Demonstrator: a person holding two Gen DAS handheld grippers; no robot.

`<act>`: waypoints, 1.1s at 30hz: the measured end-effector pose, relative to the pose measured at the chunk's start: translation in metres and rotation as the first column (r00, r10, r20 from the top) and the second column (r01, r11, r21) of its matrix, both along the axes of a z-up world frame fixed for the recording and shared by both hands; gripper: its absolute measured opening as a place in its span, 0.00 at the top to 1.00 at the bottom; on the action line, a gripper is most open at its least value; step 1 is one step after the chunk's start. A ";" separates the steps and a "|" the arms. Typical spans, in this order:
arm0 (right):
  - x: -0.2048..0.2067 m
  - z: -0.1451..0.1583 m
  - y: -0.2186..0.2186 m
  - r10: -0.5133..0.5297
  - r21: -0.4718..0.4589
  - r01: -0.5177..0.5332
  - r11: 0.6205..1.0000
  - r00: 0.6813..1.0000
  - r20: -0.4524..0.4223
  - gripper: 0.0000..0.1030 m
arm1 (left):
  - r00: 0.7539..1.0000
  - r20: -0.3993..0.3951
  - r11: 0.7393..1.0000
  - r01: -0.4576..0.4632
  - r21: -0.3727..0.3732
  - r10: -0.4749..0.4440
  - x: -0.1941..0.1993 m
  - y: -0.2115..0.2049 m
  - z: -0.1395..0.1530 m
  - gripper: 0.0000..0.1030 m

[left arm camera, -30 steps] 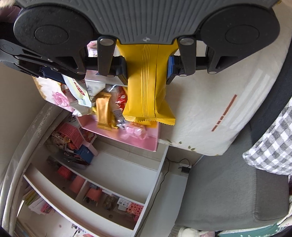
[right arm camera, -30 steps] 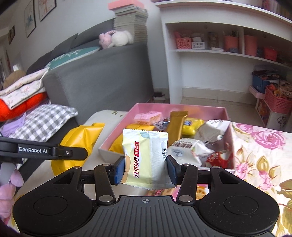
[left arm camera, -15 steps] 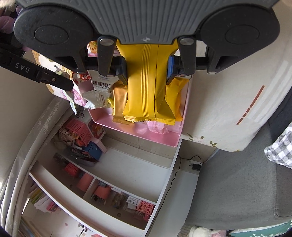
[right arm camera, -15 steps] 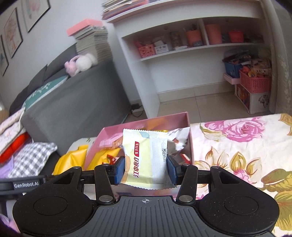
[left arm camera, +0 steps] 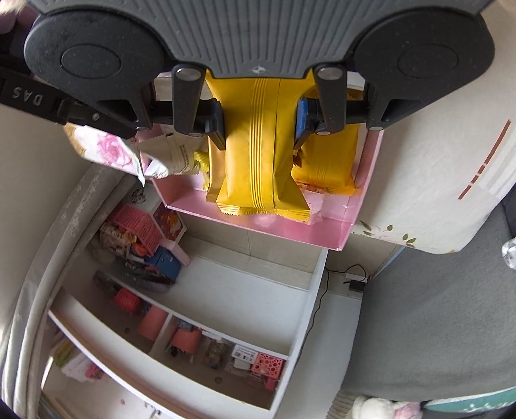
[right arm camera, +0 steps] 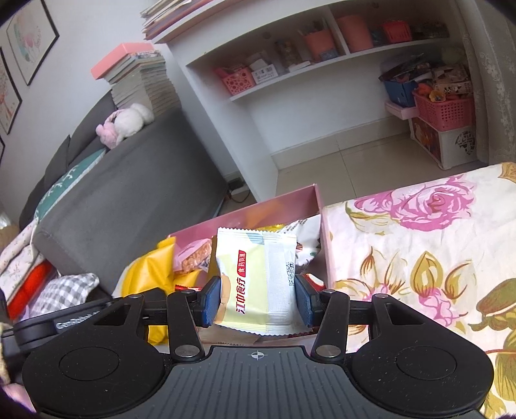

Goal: Organize snacks
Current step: 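Carry the yellow cake pack and white wafer pack into the box with both grippers, then open both grippers to release the yellow pack and wafer pack, then withdraw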

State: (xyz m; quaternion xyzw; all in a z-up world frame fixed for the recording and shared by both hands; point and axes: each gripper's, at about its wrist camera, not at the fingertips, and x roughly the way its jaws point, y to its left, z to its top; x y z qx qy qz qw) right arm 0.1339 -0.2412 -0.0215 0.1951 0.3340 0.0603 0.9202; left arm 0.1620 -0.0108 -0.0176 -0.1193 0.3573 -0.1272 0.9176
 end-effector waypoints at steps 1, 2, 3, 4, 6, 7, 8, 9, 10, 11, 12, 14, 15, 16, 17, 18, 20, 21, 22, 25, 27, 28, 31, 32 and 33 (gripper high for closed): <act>0.001 -0.001 0.002 0.004 -0.011 -0.004 1.000 1.000 0.000 0.54 | 1.000 0.003 1.000 -0.003 0.020 0.003 0.002 -0.001 -0.002 0.64; 0.002 -0.001 0.003 0.007 -0.019 -0.007 1.000 1.000 -0.001 0.54 | 1.000 0.005 1.000 -0.004 0.030 0.004 0.003 -0.002 -0.004 0.64; 0.003 -0.002 0.005 0.010 -0.026 -0.010 1.000 1.000 -0.003 0.54 | 1.000 0.005 0.999 -0.005 0.033 0.004 0.004 -0.002 -0.006 0.64; 0.005 -0.004 0.006 0.011 -0.035 -0.011 0.999 1.000 -0.003 0.54 | 1.000 0.007 0.999 -0.006 0.035 0.005 0.005 -0.001 -0.006 0.64; 0.008 -0.006 0.009 0.014 -0.055 -0.014 0.998 1.000 -0.005 0.54 | 1.000 0.020 0.999 -0.004 0.047 0.003 0.007 -0.002 -0.006 0.63; 0.010 -0.008 0.011 0.016 -0.065 -0.016 0.998 1.000 -0.008 0.54 | 1.000 0.028 0.999 0.000 0.054 -0.001 0.007 -0.003 -0.006 0.63; 0.011 -0.010 0.011 0.017 -0.071 -0.018 0.997 1.000 -0.009 0.54 | 0.999 0.037 0.998 0.005 0.063 -0.007 0.008 -0.004 -0.006 0.63; 0.012 -0.011 0.013 0.017 -0.077 -0.018 0.997 1.000 -0.009 0.54 | 0.999 0.044 0.997 0.008 0.072 -0.011 0.008 -0.005 -0.006 0.63; 0.013 -0.012 0.014 0.016 -0.080 -0.016 0.997 1.000 -0.010 0.54 | 0.999 0.048 0.997 0.011 0.082 -0.015 0.008 -0.007 -0.006 0.63; 0.014 -0.012 0.014 0.014 -0.082 -0.015 0.996 1.000 -0.010 0.54 | 0.998 0.055 0.996 0.012 0.086 -0.017 0.008 -0.008 -0.007 0.63; 0.014 -0.013 0.014 0.013 -0.086 -0.013 0.996 1.000 -0.008 0.54 | 0.998 0.061 0.996 0.013 0.090 -0.018 0.008 -0.008 -0.007 0.63; 0.015 -0.013 0.015 0.008 -0.097 -0.008 0.995 1.000 -0.005 0.54 | 0.997 0.069 0.996 0.015 0.090 -0.021 0.008 -0.009 -0.008 0.63; 0.016 -0.013 0.015 0.008 -0.098 -0.009 0.995 1.000 -0.004 0.54 | 0.997 0.071 0.996 0.016 0.088 -0.022 0.009 -0.010 -0.008 0.63; 0.015 -0.014 0.015 0.009 -0.098 -0.009 0.995 1.000 -0.003 0.54 | 0.997 0.073 0.996 0.016 0.086 -0.023 0.010 -0.011 -0.009 0.63; 0.015 -0.014 0.015 0.008 -0.100 -0.008 0.995 1.000 -0.002 0.54 | 0.997 0.076 0.996 0.017 0.086 -0.024 0.010 -0.012 -0.009 0.63; 0.016 -0.014 0.015 0.007 -0.102 -0.007 0.995 1.000 -0.001 0.54 | 0.996 0.080 0.996 0.018 0.086 -0.025 0.011 -0.012 -0.009 0.63; 0.016 -0.014 0.015 0.006 -0.104 -0.006 0.995 1.000 0.000 0.54 | 0.996 0.084 0.996 0.022 0.085 -0.029 0.011 -0.012 -0.009 0.63; 0.016 -0.014 0.016 0.007 -0.105 -0.007 0.994 1.000 0.000 0.53 | 0.996 0.085 0.996 0.023 0.085 -0.030 0.011 -0.012 -0.009 0.63; 0.015 -0.014 0.016 0.007 -0.102 -0.007 0.995 1.000 0.001 0.52 | 0.996 0.084 0.996 0.026 0.084 -0.033 0.012 -0.013 -0.009 0.62; 0.016 -0.013 0.011 0.004 -0.056 -0.004 0.998 1.000 -0.002 0.44 | 0.997 0.079 0.996 0.016 0.083 -0.023 0.012 -0.013 -0.009 0.46; 0.016 -0.011 0.008 -0.004 -0.035 0.003 0.999 1.000 -0.003 0.37 | 0.996 0.086 0.997 0.011 0.083 -0.018 0.010 -0.011 -0.008 0.43; 0.016 -0.009 0.007 -0.008 -0.036 0.008 0.999 1.000 -0.002 0.37 | 0.996 0.086 0.997 0.013 0.083 -0.020 0.010 -0.011 -0.007 0.42; 0.014 -0.007 0.006 -0.011 -0.039 0.011 0.999 1.000 -0.001 0.35 | 0.996 0.089 0.996 0.005 0.087 -0.013 0.007 -0.011 -0.005 0.34; 0.013 -0.006 0.006 -0.012 -0.040 0.012 0.999 1.000 -0.002 0.33 | 0.996 0.086 0.996 0.007 0.088 -0.014 0.006 -0.011 -0.005 0.34; 0.011 -0.005 0.007 -0.014 -0.044 0.014 0.999 1.000 -0.003 0.31 | 0.997 0.082 0.996 0.008 0.091 -0.015 0.005 -0.010 -0.004 0.33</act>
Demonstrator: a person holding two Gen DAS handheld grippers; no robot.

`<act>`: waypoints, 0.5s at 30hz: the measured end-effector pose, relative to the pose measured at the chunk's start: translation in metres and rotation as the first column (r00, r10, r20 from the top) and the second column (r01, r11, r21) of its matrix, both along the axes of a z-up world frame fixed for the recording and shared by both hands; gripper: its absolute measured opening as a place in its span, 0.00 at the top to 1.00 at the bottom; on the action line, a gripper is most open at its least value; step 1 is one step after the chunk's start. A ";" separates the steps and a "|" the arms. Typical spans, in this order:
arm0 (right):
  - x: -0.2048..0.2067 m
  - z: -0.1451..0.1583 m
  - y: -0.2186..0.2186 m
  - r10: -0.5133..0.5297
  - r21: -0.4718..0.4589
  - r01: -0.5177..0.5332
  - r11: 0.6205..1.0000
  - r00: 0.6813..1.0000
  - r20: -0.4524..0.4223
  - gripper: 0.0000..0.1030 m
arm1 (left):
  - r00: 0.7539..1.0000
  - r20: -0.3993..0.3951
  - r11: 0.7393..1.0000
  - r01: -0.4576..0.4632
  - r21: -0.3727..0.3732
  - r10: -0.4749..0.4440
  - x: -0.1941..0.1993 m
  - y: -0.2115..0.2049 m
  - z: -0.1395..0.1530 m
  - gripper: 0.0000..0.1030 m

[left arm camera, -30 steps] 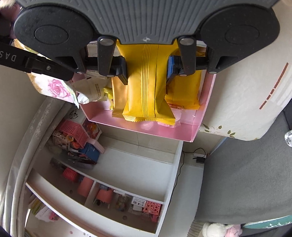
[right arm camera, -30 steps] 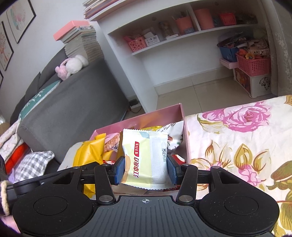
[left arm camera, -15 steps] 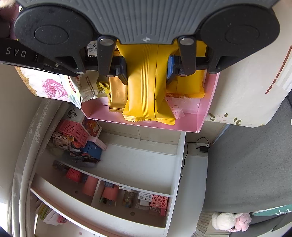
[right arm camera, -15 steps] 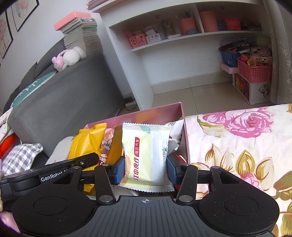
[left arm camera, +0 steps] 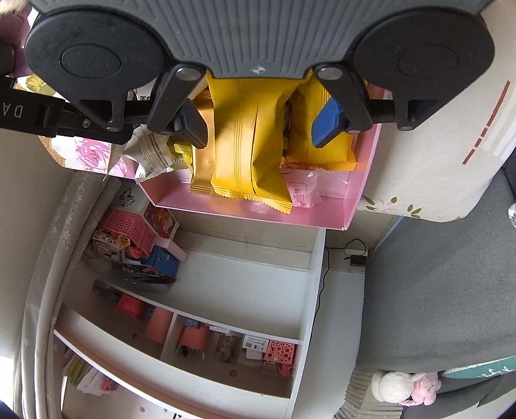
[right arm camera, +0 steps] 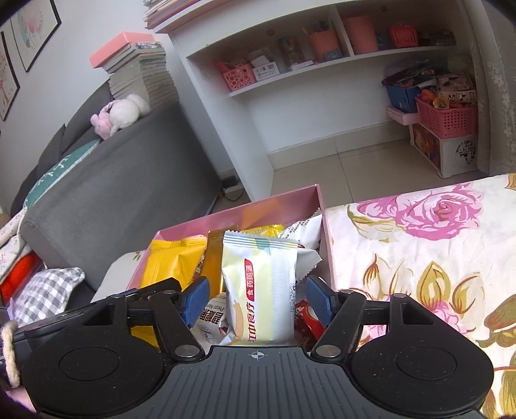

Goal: Organize snacks
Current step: 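Open both grippers to release the yellow pack and wafer pack, then withdraw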

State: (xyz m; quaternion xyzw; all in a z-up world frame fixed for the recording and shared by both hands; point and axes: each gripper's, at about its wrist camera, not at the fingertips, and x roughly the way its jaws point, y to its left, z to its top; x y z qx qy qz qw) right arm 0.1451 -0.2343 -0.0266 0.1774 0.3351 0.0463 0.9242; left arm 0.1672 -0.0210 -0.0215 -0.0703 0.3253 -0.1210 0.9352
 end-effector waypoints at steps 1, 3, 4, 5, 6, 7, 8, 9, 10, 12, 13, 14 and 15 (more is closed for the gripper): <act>-0.001 0.001 0.000 0.000 -0.004 0.000 1.000 1.000 -0.001 0.31 | 1.000 -0.004 1.000 -0.001 0.004 0.001 -0.002 0.001 0.001 0.31; -0.005 0.003 0.001 0.000 -0.012 0.000 1.000 1.000 -0.002 0.30 | 1.000 -0.009 1.000 0.000 0.012 0.000 -0.006 0.004 0.003 0.29; -0.007 0.005 0.001 0.000 -0.014 0.000 1.000 1.000 -0.001 0.30 | 1.000 -0.009 1.000 0.002 0.017 -0.001 -0.007 0.004 0.005 0.28; -0.009 0.007 0.001 0.001 -0.015 0.000 1.000 1.000 0.000 0.30 | 1.000 -0.008 1.000 0.003 0.022 -0.003 -0.009 0.005 0.006 0.27; -0.012 0.009 0.001 0.001 -0.017 -0.001 1.000 1.000 0.001 0.28 | 1.000 -0.009 1.000 0.003 0.028 -0.003 -0.012 0.005 0.008 0.26; -0.014 0.011 0.002 0.000 -0.023 0.000 1.000 1.000 0.002 0.27 | 1.000 -0.009 0.999 0.003 0.033 -0.003 -0.014 0.006 0.010 0.25; -0.017 0.013 0.002 0.001 -0.030 -0.001 1.000 1.000 0.003 0.26 | 1.000 -0.010 0.999 0.003 0.036 -0.003 -0.016 0.007 0.011 0.23; -0.021 0.015 0.002 0.003 -0.036 -0.002 0.999 1.000 0.005 0.25 | 1.000 -0.010 0.999 0.002 0.040 -0.001 -0.019 0.007 0.013 0.23; -0.023 0.017 0.002 0.005 -0.042 -0.004 0.999 1.000 0.005 0.24 | 1.000 -0.012 0.999 0.001 0.045 0.000 -0.021 0.008 0.015 0.21; -0.030 0.020 0.002 0.009 -0.054 -0.009 0.999 1.000 0.006 0.22 | 1.000 -0.015 0.998 0.002 0.055 -0.001 -0.025 0.008 0.017 0.19; -0.033 0.022 0.003 0.010 -0.059 -0.010 0.998 1.000 0.008 0.21 | 1.000 -0.016 0.998 0.003 0.059 -0.002 -0.027 0.009 0.019 0.18; -0.036 0.024 0.002 0.011 -0.064 -0.010 0.998 1.000 0.008 0.20 | 1.000 -0.016 0.998 0.003 0.065 -0.002 -0.031 0.008 0.020 0.17; -0.039 0.026 0.002 0.011 -0.070 -0.010 0.998 1.000 0.008 0.19 | 1.000 -0.018 0.998 0.003 0.070 -0.002 -0.033 0.008 0.022 0.17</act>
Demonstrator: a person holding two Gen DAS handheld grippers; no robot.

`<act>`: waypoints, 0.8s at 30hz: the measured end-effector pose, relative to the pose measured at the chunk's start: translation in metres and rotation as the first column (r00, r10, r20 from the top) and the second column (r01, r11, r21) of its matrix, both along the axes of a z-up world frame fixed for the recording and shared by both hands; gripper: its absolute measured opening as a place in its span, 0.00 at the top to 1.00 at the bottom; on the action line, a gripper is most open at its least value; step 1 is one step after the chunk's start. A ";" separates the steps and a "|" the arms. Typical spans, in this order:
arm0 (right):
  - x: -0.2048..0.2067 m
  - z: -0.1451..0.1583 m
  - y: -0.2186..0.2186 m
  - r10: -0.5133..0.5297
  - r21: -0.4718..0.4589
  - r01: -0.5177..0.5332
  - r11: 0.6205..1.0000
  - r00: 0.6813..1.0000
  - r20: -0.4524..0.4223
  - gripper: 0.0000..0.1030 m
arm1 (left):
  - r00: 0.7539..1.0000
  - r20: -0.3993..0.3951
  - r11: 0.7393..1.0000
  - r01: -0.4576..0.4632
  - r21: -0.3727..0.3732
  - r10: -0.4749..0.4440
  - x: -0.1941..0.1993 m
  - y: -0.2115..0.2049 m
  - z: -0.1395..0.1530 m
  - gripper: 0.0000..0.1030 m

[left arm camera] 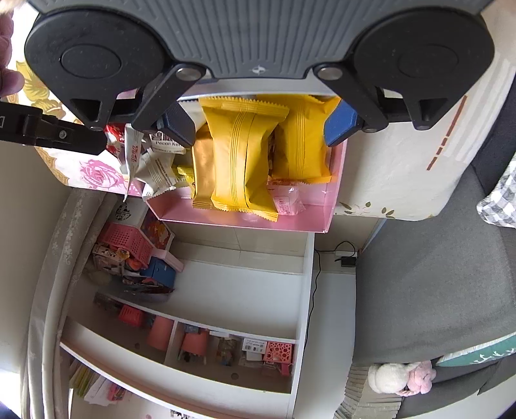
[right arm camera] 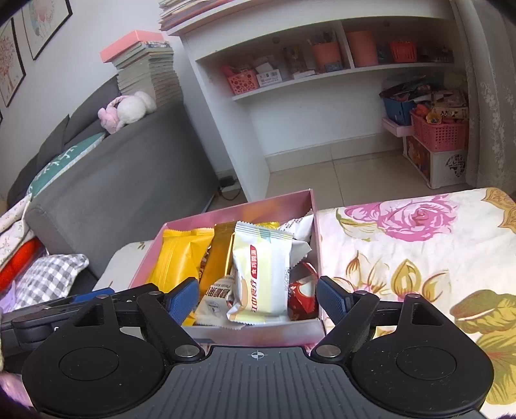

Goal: Organize snacks
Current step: 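Open both grippers to release the yellow pack and wafer pack, then withdraw, then grasp the square biscuit pack with the left gripper while the right grasps the orange cracker pack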

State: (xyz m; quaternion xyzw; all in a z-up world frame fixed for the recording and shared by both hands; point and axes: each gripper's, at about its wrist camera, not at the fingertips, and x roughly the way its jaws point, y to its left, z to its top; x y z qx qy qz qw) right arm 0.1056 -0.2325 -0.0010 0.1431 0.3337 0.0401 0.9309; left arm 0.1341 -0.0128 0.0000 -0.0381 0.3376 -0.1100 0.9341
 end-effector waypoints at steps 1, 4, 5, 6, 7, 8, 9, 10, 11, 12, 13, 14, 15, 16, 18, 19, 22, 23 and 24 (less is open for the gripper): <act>-0.003 0.002 0.000 0.000 -0.006 0.000 1.000 1.000 -0.001 0.18 | 1.000 -0.002 1.000 0.000 0.006 0.000 -0.003 0.001 0.001 0.15; -0.013 0.006 -0.002 0.001 -0.026 -0.001 1.000 1.000 -0.001 0.15 | 1.000 -0.005 1.000 -0.001 0.023 0.001 -0.010 0.002 0.004 0.10; -0.016 0.007 -0.002 0.002 -0.033 -0.002 0.999 1.000 -0.001 0.14 | 1.000 -0.007 1.000 -0.002 0.028 0.002 -0.013 0.003 0.005 0.08; -0.019 0.008 -0.002 0.004 -0.041 -0.004 0.999 1.000 -0.001 0.13 | 1.000 -0.010 1.000 -0.001 0.031 0.001 -0.015 0.003 0.005 0.08; -0.022 0.009 -0.002 0.004 -0.048 -0.004 0.999 1.000 -0.003 0.13 | 1.000 -0.013 0.999 0.001 0.032 -0.001 -0.017 0.004 0.006 0.07; -0.025 0.009 -0.003 0.004 -0.055 -0.004 0.999 1.000 -0.004 0.11 | 1.000 -0.018 0.999 0.004 0.033 -0.003 -0.021 0.005 0.006 0.05; -0.028 0.010 -0.003 0.003 -0.062 -0.004 0.998 1.000 -0.006 0.10 | 1.000 -0.023 0.999 0.004 0.036 -0.004 -0.023 0.005 0.005 0.05; -0.030 0.010 -0.003 0.003 -0.068 -0.004 0.998 1.000 -0.007 0.10 | 1.000 -0.027 0.999 0.004 0.039 -0.002 -0.027 0.006 0.005 0.04; -0.033 0.010 -0.003 0.004 -0.076 -0.004 0.997 1.000 -0.008 0.09 | 1.000 -0.030 0.999 0.003 0.041 -0.002 -0.030 0.006 0.005 0.02; -0.036 0.009 -0.003 0.004 -0.085 -0.005 0.996 1.000 -0.010 0.07 | 0.999 -0.035 0.999 0.003 0.043 -0.001 -0.032 0.005 0.004 0.01; -0.038 0.007 -0.003 0.004 -0.096 -0.005 0.995 1.000 -0.011 0.06 | 0.999 -0.040 0.999 0.003 0.046 -0.002 -0.034 0.005 0.002 0.01; -0.042 0.005 -0.003 -0.002 -0.112 0.000 0.994 1.000 -0.012 0.05 | 0.999 -0.045 0.999 0.004 0.048 -0.002 -0.036 0.005 0.000 0.01; -0.045 0.003 -0.003 -0.007 -0.127 0.006 0.992 1.000 -0.012 0.05 | 0.999 -0.050 0.999 0.005 0.048 -0.003 -0.037 0.005 -0.002 0.01; -0.048 0.000 -0.002 -0.008 -0.145 0.005 0.989 1.000 -0.015 0.04 | 0.998 -0.057 0.999 0.007 0.046 -0.004 -0.038 0.004 -0.004 0.01; -0.052 -0.007 -0.001 0.003 -0.188 -0.008 0.982 1.000 -0.026 0.04 | 0.997 -0.071 0.999 0.011 0.043 -0.008 -0.041 0.003 -0.009 0.01; -0.054 -0.012 0.000 0.005 -0.209 -0.012 0.978 0.999 -0.033 0.04 | 0.997 -0.078 0.999 0.015 0.043 -0.011 -0.044 0.003 -0.012 0.01; -0.059 -0.030 0.006 0.020 -0.307 -0.042 0.951 0.997 -0.074 0.04 | 0.994 -0.104 0.998 0.030 0.061 -0.023 -0.047 -0.003 -0.021 0.01; -0.060 -0.037 0.008 0.031 -0.343 -0.060 0.937 0.995 -0.090 0.04 | 0.993 -0.113 0.997 0.035 0.068 -0.027 -0.048 -0.005 -0.025 0.01; -0.062 -0.043 0.011 0.043 -0.376 -0.081 0.923 0.993 -0.108 0.04 | 0.992 -0.122 0.997 0.040 0.072 -0.031 -0.048 -0.007 -0.028 0.01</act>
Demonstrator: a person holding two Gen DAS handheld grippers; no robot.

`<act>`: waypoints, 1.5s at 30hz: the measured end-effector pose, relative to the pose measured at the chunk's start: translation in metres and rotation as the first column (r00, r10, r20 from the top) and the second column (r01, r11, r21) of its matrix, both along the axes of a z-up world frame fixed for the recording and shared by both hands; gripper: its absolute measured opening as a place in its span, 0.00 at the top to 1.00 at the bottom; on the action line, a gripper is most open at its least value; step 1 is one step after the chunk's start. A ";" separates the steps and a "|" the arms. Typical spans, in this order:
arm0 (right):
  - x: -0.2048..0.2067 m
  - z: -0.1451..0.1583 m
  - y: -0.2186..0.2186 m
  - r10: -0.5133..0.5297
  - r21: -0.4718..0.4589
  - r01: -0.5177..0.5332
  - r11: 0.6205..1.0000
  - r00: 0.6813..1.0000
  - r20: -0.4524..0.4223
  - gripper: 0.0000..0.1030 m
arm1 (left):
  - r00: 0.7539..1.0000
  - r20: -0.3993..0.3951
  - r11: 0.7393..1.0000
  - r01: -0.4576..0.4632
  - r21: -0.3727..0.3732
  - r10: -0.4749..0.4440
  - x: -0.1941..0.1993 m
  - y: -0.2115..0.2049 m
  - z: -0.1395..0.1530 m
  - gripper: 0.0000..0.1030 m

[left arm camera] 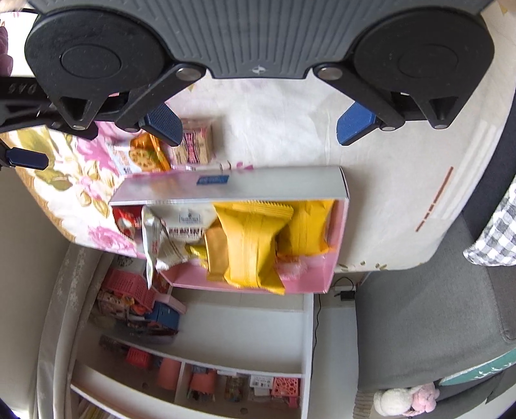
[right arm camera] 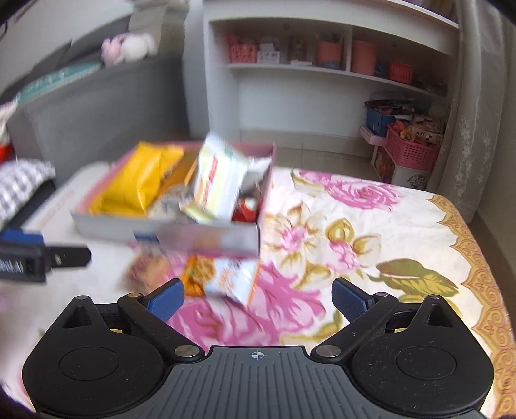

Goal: Organize snacks
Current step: 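Grasp the square biscuit pack with the left gripper while the right grasps the orange cracker pack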

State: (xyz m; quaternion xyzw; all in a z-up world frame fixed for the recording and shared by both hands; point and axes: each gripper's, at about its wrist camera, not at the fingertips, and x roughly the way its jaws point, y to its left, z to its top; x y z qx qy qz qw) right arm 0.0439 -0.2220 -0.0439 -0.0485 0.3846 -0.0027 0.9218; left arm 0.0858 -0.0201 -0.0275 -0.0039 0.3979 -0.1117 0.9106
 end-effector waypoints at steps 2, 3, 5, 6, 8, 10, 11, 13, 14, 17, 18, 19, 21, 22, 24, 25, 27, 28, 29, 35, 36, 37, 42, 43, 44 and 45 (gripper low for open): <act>-0.003 -0.012 0.003 0.029 -0.064 -0.031 0.997 0.999 -0.028 0.04 | 1.000 -0.016 1.000 0.010 0.000 -0.010 -0.001 -0.004 -0.005 0.01; -0.004 -0.016 0.003 0.037 -0.081 -0.040 0.996 0.999 -0.038 0.04 | 1.000 -0.022 1.000 0.015 0.001 -0.015 0.000 -0.006 -0.007 0.01; -0.005 -0.023 0.002 0.047 -0.086 -0.052 0.995 0.997 -0.059 0.04 | 0.999 -0.028 1.000 0.029 0.007 -0.029 -0.002 -0.012 -0.011 0.01; -0.004 -0.026 0.001 0.049 -0.080 -0.054 0.995 0.996 -0.070 0.04 | 0.999 -0.030 0.999 0.036 0.010 -0.036 -0.002 -0.014 -0.013 0.01; -0.005 -0.028 -0.001 0.045 -0.064 -0.049 0.997 0.997 -0.062 0.01 | 0.998 -0.031 0.999 0.050 0.018 -0.049 -0.003 -0.019 -0.017 0.01; -0.004 -0.029 -0.002 0.052 -0.054 -0.055 0.997 0.997 -0.060 0.01 | 0.997 -0.033 0.998 0.064 0.020 -0.064 -0.002 -0.023 -0.020 0.03; -0.004 -0.030 -0.003 0.059 -0.053 -0.062 0.997 0.997 -0.056 0.00 | 0.997 -0.034 0.997 0.071 0.017 -0.070 -0.001 -0.025 -0.021 0.05; -0.003 -0.031 -0.004 0.075 -0.043 -0.076 0.996 0.996 -0.044 0.00 | 0.996 -0.032 0.997 0.080 0.000 -0.080 0.001 -0.027 -0.022 0.08; -0.003 -0.032 -0.005 0.078 -0.035 -0.079 0.996 0.996 -0.040 0.00 | 0.996 -0.031 0.997 0.079 -0.008 -0.079 0.003 -0.029 -0.023 0.11; 0.001 -0.034 -0.012 0.066 0.018 -0.065 0.998 0.997 -0.044 0.00 | 0.996 -0.036 0.996 0.082 -0.033 -0.083 0.007 -0.032 -0.025 0.21; 0.002 -0.035 -0.015 0.054 0.049 -0.052 0.997 0.997 -0.052 0.00 | 0.996 -0.039 0.996 0.081 -0.038 -0.083 0.009 -0.034 -0.026 0.23; 0.005 -0.036 -0.018 0.045 0.080 -0.040 0.996 0.997 -0.063 0.00 | 0.996 -0.042 0.996 0.081 -0.040 -0.083 0.010 -0.036 -0.027 0.28; 0.007 -0.037 -0.020 0.052 0.093 -0.046 0.995 0.997 -0.062 0.00 | 0.996 -0.040 0.996 0.081 -0.035 -0.083 0.012 -0.039 -0.028 0.34; 0.008 -0.037 -0.020 0.064 0.089 -0.059 0.994 0.996 -0.058 0.00 | 0.996 -0.030 0.996 0.085 -0.029 -0.086 0.012 -0.041 -0.028 0.36; 0.009 -0.038 -0.019 0.066 0.094 -0.061 0.994 0.996 -0.057 0.00 | 0.995 -0.025 0.995 0.095 -0.028 -0.095 0.013 -0.043 -0.028 0.44; 0.009 -0.038 -0.019 0.068 0.092 -0.062 0.994 0.996 -0.055 0.00 | 0.995 -0.022 0.995 0.097 -0.029 -0.098 0.014 -0.044 -0.027 0.50; 0.010 -0.038 -0.017 0.069 0.093 -0.064 0.994 0.996 -0.049 0.00 | 0.994 -0.019 0.994 0.103 -0.026 -0.103 0.014 -0.044 -0.027 0.58; 0.010 -0.038 -0.017 0.071 0.092 -0.066 0.994 0.996 -0.046 0.00 | 0.994 -0.019 0.994 0.107 -0.026 -0.108 0.014 -0.044 -0.027 0.67; 0.010 -0.038 -0.016 0.074 0.091 -0.070 0.993 0.996 -0.044 0.00 | 0.994 -0.019 0.994 0.109 -0.027 -0.110 0.014 -0.044 -0.026 0.68; 0.018 -0.037 -0.011 0.074 0.113 -0.069 0.991 0.996 -0.041 0.00 | 0.995 -0.031 0.995 0.097 -0.015 -0.097 0.015 -0.038 -0.021 0.69; 0.019 -0.037 -0.009 0.073 0.118 -0.068 0.991 0.997 -0.036 0.00 | 0.995 -0.034 0.996 0.094 -0.011 -0.094 0.015 -0.036 -0.021 0.69; 0.020 -0.037 -0.008 0.073 0.122 -0.068 0.990 0.997 -0.033 0.00 | 0.995 -0.038 0.996 0.089 -0.009 -0.089 0.015 -0.034 -0.020 0.69; 0.029 -0.036 0.004 0.072 0.138 -0.067 0.988 0.997 -0.028 0.00 | 0.997 -0.061 0.999 0.052 -0.014 -0.053 0.016 -0.014 -0.019 0.69; 0.031 -0.037 0.006 0.069 0.131 -0.065 0.989 0.997 -0.027 0.00 | 0.997 -0.066 0.999 0.044 -0.014 -0.045 0.017 -0.010 -0.019 0.69; 0.033 -0.038 0.009 0.065 0.123 -0.061 0.991 0.998 -0.026 0.00 | 0.997 -0.070 0.999 0.038 -0.014 -0.038 0.017 -0.007 -0.020 0.69; 0.035 -0.038 0.012 0.060 0.114 -0.056 0.992 0.998 -0.026 0.00 | 0.997 -0.074 0.999 0.032 -0.016 -0.034 0.017 -0.004 -0.020 0.69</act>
